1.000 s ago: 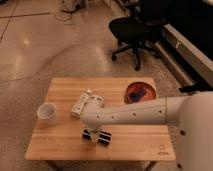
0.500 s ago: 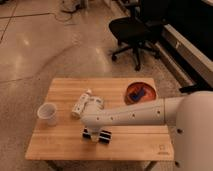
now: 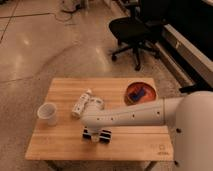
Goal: Place the eraser in the ceramic cup
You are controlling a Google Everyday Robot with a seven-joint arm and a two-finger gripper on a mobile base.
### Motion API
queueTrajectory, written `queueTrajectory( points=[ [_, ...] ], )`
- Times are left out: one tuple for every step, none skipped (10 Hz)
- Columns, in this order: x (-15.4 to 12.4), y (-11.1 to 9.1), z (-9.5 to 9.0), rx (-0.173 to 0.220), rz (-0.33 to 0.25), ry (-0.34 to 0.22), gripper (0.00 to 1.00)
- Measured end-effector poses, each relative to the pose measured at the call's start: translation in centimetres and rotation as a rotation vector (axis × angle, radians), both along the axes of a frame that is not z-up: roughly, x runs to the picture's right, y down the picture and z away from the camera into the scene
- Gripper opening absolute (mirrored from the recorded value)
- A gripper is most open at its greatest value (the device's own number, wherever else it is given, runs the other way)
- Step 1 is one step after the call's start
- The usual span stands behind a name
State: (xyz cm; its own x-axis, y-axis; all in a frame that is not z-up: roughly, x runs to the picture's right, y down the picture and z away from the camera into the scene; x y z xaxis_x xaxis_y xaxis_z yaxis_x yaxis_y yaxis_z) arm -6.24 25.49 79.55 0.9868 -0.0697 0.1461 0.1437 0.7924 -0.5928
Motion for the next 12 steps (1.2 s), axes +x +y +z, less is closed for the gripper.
queueTrajectory(
  points=[
    [-0.5,-0.4,-1.2,0.006,-0.001,-0.05,0.0],
    [-1.1,-1.1,-2.3,0.017,0.001,-0.097,0.0],
    [-2.0,-2.4,-4.8,0.041,0.008,-0.18,0.0],
    [-2.7,-3.3,-7.2,0.06,0.007,-0.251,0.0],
    [-3.0,-4.1,-9.4,0.075,0.005,-0.307,0.0],
    [-3.4,-4.8,-11.8,0.088,-0.004,-0.369,0.0],
    [-3.7,-5.1,-13.1,0.093,-0.012,-0.403,0.0],
    [-4.0,-5.5,-14.6,0.101,-0.019,-0.448,0.0],
    [-4.3,-5.7,-15.8,0.107,-0.027,-0.486,0.0],
    [-4.5,-5.8,-16.2,0.109,-0.031,-0.5,0.0],
    [-4.5,-5.8,-16.3,0.11,-0.031,-0.502,0.0],
    [-4.6,-5.8,-16.3,0.109,-0.033,-0.503,0.0]
  ],
)
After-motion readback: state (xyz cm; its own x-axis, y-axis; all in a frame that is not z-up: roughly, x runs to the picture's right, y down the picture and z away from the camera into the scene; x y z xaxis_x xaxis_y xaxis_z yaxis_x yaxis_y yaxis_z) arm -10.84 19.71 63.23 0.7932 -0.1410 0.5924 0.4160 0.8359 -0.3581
